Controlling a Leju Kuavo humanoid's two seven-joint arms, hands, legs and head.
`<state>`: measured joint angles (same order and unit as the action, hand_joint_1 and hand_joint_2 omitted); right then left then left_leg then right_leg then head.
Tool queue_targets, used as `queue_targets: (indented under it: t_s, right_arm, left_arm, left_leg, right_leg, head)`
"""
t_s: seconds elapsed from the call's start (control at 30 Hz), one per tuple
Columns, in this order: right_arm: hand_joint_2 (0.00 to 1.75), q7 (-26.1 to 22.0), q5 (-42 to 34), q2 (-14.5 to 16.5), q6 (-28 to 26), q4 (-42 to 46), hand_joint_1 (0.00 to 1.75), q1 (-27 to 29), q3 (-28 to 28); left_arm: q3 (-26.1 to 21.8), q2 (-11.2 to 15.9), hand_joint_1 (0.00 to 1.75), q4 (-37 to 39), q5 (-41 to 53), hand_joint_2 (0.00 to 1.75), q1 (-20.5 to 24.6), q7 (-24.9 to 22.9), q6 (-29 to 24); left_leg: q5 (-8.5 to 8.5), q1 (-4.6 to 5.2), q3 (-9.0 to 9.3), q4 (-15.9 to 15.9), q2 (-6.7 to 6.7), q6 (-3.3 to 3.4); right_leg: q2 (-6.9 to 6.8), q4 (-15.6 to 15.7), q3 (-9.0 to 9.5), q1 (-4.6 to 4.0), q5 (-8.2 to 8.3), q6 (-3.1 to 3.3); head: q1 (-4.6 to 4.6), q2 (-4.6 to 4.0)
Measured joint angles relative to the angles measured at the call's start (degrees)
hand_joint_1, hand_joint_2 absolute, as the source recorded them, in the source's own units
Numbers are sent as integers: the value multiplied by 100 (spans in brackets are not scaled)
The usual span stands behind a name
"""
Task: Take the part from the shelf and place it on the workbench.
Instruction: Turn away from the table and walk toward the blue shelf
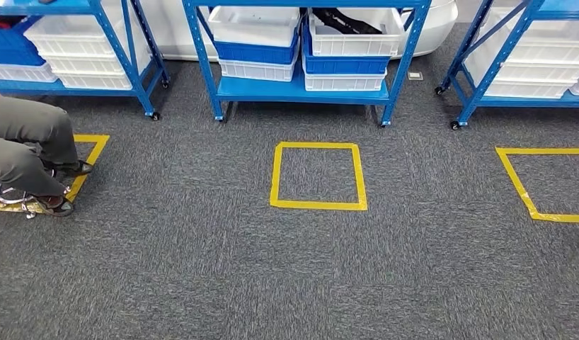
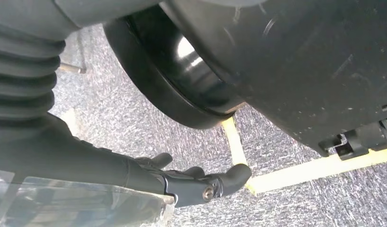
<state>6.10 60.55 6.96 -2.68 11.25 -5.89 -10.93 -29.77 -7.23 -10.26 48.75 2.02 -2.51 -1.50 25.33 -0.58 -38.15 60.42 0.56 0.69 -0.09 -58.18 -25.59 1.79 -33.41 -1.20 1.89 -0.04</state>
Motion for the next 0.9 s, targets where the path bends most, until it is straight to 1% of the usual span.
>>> queue_targets:
  t_s: [0.03, 0.07, 0.1, 0.13, 0.17, 0.2, 0.23, 0.27, 0.3, 0.33, 0.37, 0.4, 0.43, 0.47, 0.5, 0.53, 0.57, 0.6, 0.63, 0.67, 0.7, 0.77, 0.8, 0.83, 0.87, 0.9]
  right_arm:
    - [175, -4, -27, -9, -18, 1, 0, 4, 8]
    - [175, -15, -61, -17, -38, 3, 0, 4, 22]
    - [175, -25, -96, -35, -54, 4, 0, 11, 45]
    - [175, -36, -124, -53, -60, 5, 0, 13, 74]
    - [175, -41, -145, -71, -62, 6, 0, 7, 102]
    - [175, -47, -168, -91, -61, 5, 0, 5, 132]
    - [175, -53, -188, -103, -59, 5, 0, -1, 163]
    - [175, -59, -207, -114, -56, 6, 0, -12, 193]
    - [175, -65, -224, -123, -51, 6, 0, -23, 225]
    - [175, -66, -235, -133, -48, 7, 0, -34, 252]
    - [175, -63, -243, -142, -43, 6, 0, -44, 277]
    - [175, -59, -252, -155, -41, 5, 0, -47, 302]
    - [175, -55, -267, -167, -39, 5, 0, -50, 331]
    - [175, -51, -283, -175, -37, 4, 0, -57, 363]
    - [175, -49, -303, -181, -36, 3, 0, -62, 398]
    - [175, -49, -320, -188, -36, 3, 0, -68, 433]
    - [175, -49, -324, -195, -37, 3, 0, -73, 465]
    - [175, -49, -320, -201, -38, 3, 0, -75, 492]
    - [175, -49, -309, -209, -46, 3, 0, -78, 516]
    - [175, -48, -297, -214, -58, 3, 0, -84, 535]
    - [175, -45, -290, -219, -73, 3, 0, -90, 551]
    - [175, -38, -272, -226, -98, 3, 0, -97, 581]
    - [175, -35, -257, -227, -103, 3, 0, -97, 590]
    - [175, -34, -239, -227, -104, 3, 0, -96, 595]
    - [175, -33, -220, -227, -99, 3, 0, -97, 597]
    - [175, -32, -205, -225, -88, 3, 0, -99, 598]
  left_arm:
    - [0, 2, 0, -1, 40, 0, 4, 16, 23]
    - [0, 4, 0, -2, 77, 0, 8, 36, 49]
    - [0, 4, 0, -3, 114, 0, 9, 56, 69]
    - [0, 8, 0, -4, 146, 0, 14, 76, 88]
    - [0, 13, 0, -5, 172, 0, 22, 92, 107]
    - [-1, 19, 0, -5, 196, 0, 31, 103, 119]
    - [-1, 27, 0, -5, 211, 0, 40, 108, 130]
    - [-2, 32, 0, -5, 224, 0, 45, 109, 137]
    - [-2, 34, 0, -5, 235, 0, 45, 114, 139]
    - [-2, 33, 0, -4, 249, 0, 45, 125, 141]
    - [-1, 32, 0, -4, 268, 0, 45, 144, 142]
    - [1, 30, 0, -4, 296, 0, 45, 168, 142]
    - [2, 31, 0, -4, 327, 0, 47, 191, 142]
    - [3, 34, 0, -5, 360, 0, 50, 209, 141]
    - [3, 39, 0, -5, 393, 0, 56, 221, 142]
    - [4, 44, 0, -5, 424, 0, 66, 230, 144]
    - [5, 51, 0, -5, 452, 0, 81, 234, 146]
    - [7, 62, 0, -5, 480, 0, 98, 236, 150]
    - [9, 70, 0, -5, 502, 0, 119, 234, 155]
    - [11, 79, 0, -5, 517, 0, 143, 230, 161]
    - [14, 86, 0, -5, 528, 0, 163, 226, 169]
    - [15, 96, 0, -5, 530, 0, 190, 230, 182]
    - [15, 104, 0, -5, 525, 0, 193, 242, 186]
    - [14, 112, 0, -5, 520, 0, 194, 260, 187]
    - [12, 120, 0, -5, 515, 0, 195, 281, 187]
    - [10, 128, 0, -5, 511, 0, 196, 298, 187]
  left_leg:
    - [84, 23, 40, -36, -10, 37]
    - [92, 27, 145, -107, -32, 87]
    - [74, 30, 260, -180, -49, 140]
    - [57, 32, 369, -227, -64, 193]
    - [45, 34, 461, -257, -71, 240]
    - [63, 43, 511, -266, -73, 272]
    - [95, 53, 547, -267, -79, 292]
    - [134, 62, 586, -269, -86, 306]
    - [178, 70, 633, -272, -97, 313]
    - [221, 77, 682, -271, -113, 313]
    - [265, 84, 735, -270, -132, 306]
    - [307, 89, 782, -270, -151, 292]
    - [360, 103, 836, -259, -168, 270]
    - [407, 117, 874, -254, -176, 242]
    - [449, 131, 909, -240, -179, 210]
    - [474, 143, 933, -198, -179, 182]
    - [486, 139, 933, -152, -175, 156]
    - [499, 129, 923, -60, -167, 129]
    - [521, 115, 857, 96, -157, 100]
    - [576, 96, 728, 321, -146, 61]
    - [662, 75, 531, 624, -136, 18]
    - [923, 22, 36, 1212, -127, -64]
    - [1025, -2, -159, 1345, -119, -92]
    - [1047, -21, -277, 1316, -110, -111]
    - [952, -33, -312, 1128, -96, -116]
    - [709, -40, -282, 820, -79, -107]
  right_leg:
    - [-3, 16, 91, -13, 19, -69]
    - [-11, 30, 167, -21, 36, -127]
    - [-12, -12, 229, -29, 51, -162]
    - [-11, -135, 197, -33, 25, -183]
    - [-10, -370, 79, -34, -59, -162]
    - [-6, -708, -120, -35, -180, -128]
    - [-6, -1059, -375, -40, -328, -94]
    - [-5, -1331, -619, -51, -480, -50]
    - [-5, -1441, -789, -63, -579, -35]
    - [-5, -1356, -863, -75, -563, -52]
    - [-4, -1094, -849, -84, -411, -99]
    - [-5, -738, -780, -88, -155, -160]
    - [-13, -416, -709, -94, 69, -179]
    - [-24, -193, -651, -107, 216, -151]
    - [-31, -86, -619, -112, 310, -97]
    - [-36, -70, -608, -110, 325, -17]
    - [-29, -66, -557, -90, 352, 44]
    - [-22, -52, -498, -65, 390, 86]
    - [-19, -43, -438, -46, 385, 127]
    - [-18, -35, -379, -32, 368, 160]
    - [-20, -29, -353, -33, 345, 186]
    - [-7, -29, -310, -24, 277, 211]
    - [6, -29, -273, -16, 231, 206]
    - [20, -29, -219, -7, 179, 192]
    - [31, -29, -149, 5, 120, 174]
    - [36, -25, -89, 13, 56, 151]
  head:
    - [9, 0]
    - [12, 0]
    - [11, -1]
    - [2, -1]
    - [-12, -1]
    - [-22, -1]
    - [-29, 0]
    - [-34, 0]
    - [-33, -1]
    - [-35, -1]
    - [-36, -1]
    - [-37, -1]
    - [-39, -1]
    - [-43, -1]
    - [-40, -1]
    - [-38, -1]
    - [-32, -1]
    - [-30, -1]
    - [-29, 0]
    - [-30, 0]
    - [-33, 0]
    - [-32, 0]
    - [-30, 0]
    - [-30, 0]
    - [-28, 0]
    - [-28, 0]
